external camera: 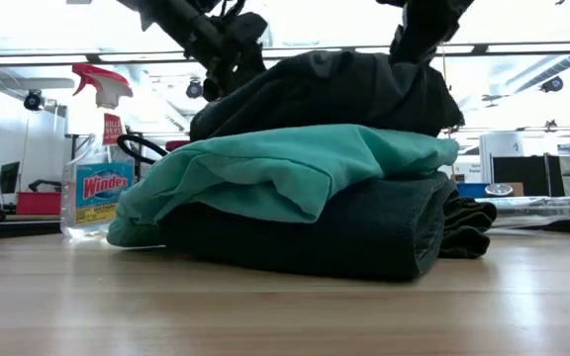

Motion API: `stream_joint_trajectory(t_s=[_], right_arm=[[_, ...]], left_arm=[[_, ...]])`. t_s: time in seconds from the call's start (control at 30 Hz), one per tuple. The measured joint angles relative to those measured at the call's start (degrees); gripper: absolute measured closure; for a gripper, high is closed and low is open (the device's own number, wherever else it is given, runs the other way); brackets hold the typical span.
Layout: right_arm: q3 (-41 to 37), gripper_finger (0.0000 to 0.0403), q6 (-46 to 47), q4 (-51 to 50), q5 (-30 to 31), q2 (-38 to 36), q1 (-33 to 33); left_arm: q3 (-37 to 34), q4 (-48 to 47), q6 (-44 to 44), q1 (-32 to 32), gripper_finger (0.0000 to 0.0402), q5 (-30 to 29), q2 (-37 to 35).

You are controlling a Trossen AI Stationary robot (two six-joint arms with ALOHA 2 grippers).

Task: Fold Laundry from Bin
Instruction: Fold the black shorts

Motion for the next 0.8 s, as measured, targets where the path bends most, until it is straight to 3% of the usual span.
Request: stream_joint_trajectory(t_s=[0.43,0.8], right_arm=[[-2.17,0.0390,-2.00,0.17,-1.63,10.22,0.02],[-2.04,0.0390,-1.41,0.46,-1.63,10.00,0.02]], left_arm=[[-0.02,0.25,0.34,0.16,0.0184,4.18,1.11],[-0.06,8.01,3.61,2.93,0.0183,3.67,6.01]])
